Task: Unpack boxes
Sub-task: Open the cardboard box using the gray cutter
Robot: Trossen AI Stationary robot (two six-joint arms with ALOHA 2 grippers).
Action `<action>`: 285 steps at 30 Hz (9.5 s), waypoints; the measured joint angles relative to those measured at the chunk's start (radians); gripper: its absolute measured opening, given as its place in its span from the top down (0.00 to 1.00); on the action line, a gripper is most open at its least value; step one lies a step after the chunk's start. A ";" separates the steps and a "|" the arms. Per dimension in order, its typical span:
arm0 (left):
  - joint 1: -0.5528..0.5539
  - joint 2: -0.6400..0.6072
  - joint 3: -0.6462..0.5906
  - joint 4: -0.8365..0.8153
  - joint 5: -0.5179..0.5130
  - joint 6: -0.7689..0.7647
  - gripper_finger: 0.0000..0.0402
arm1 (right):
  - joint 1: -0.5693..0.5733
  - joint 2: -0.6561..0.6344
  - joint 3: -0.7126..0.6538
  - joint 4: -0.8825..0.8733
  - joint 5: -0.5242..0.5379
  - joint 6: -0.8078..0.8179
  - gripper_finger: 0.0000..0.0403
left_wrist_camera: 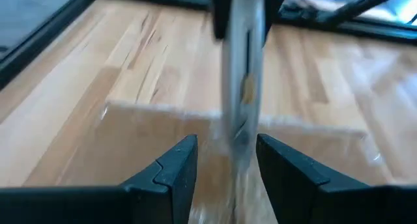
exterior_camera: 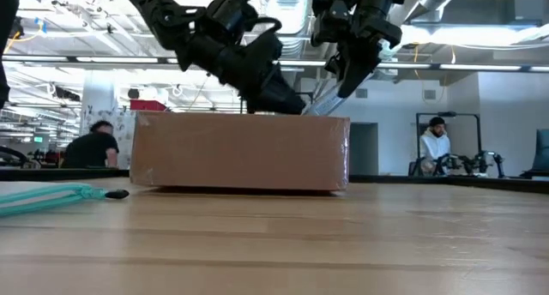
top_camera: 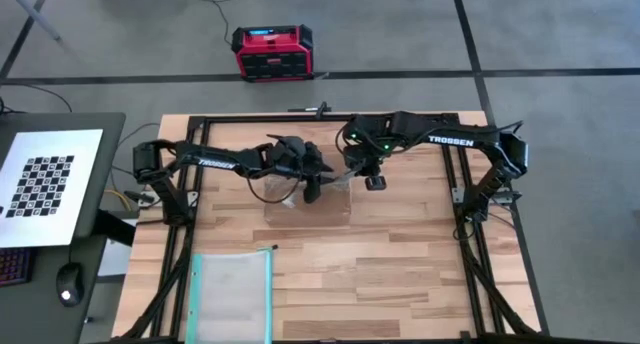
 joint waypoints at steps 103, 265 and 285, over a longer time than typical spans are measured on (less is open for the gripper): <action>0.000 -0.118 0.085 0.081 0.032 0.038 0.87 | -0.038 -0.299 -0.153 0.463 -0.249 0.221 0.67; 0.002 -0.097 0.041 -0.520 -0.031 0.150 0.66 | 0.074 -0.034 -0.081 0.396 -0.029 0.471 0.82; -0.010 -0.100 -0.095 -0.418 -0.024 0.102 0.66 | 0.073 -0.041 -0.103 0.284 0.006 0.388 0.82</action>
